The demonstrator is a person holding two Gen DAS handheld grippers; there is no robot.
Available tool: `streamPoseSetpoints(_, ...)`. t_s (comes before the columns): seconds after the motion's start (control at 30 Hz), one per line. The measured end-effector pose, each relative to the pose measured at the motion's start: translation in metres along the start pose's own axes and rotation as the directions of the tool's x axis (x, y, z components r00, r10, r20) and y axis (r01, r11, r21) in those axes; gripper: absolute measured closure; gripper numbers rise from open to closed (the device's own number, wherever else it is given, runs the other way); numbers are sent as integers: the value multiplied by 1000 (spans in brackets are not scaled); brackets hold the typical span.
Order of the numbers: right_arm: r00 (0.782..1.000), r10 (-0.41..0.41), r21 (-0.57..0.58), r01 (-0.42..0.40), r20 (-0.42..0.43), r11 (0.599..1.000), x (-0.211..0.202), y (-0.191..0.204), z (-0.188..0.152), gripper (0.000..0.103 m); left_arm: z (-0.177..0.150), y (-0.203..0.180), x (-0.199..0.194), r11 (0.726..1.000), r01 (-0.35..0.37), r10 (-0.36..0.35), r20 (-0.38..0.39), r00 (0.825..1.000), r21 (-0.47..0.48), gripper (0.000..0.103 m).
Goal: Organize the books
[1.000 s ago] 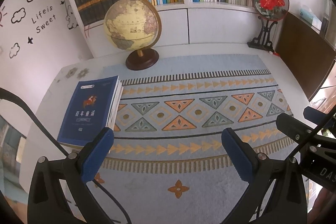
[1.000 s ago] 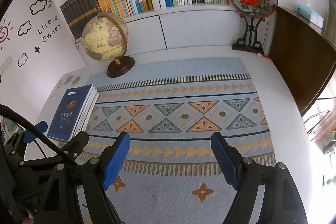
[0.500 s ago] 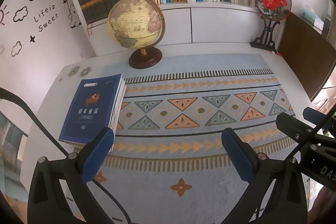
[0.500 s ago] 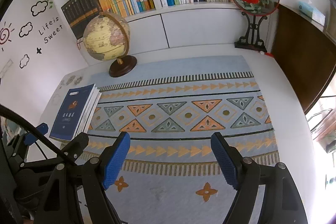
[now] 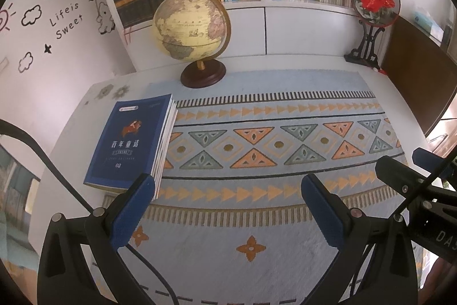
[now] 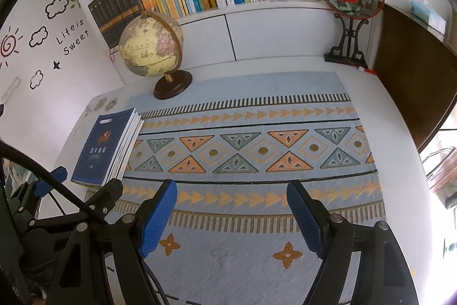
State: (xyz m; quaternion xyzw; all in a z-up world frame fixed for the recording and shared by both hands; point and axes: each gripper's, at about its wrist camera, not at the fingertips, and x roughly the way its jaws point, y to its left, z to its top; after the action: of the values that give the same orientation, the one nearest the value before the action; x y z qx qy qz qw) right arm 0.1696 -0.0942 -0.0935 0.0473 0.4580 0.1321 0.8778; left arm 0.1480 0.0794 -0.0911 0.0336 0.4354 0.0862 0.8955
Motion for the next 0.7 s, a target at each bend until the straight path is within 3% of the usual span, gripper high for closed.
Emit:
streamPoseSetpoints(0.4, 1000, 4, 4, -4, -9, 1000, 1, 1, -2, 26, -2, 3, 3, 1000, 7, -7, -11, 1000, -15, 1)
streamPoseSetpoints(0.53, 1000, 3, 2, -3, -15, 1000, 4, 2, -3, 26, -2, 0, 1, 1000, -24, 24, 4, 1000, 7, 1)
streamPoseSetpoints(0.7, 1000, 9, 10, -9, -18, 1000, 5, 1, -1, 26, 0, 3, 6, 1000, 1, -1, -10, 1000, -8, 1)
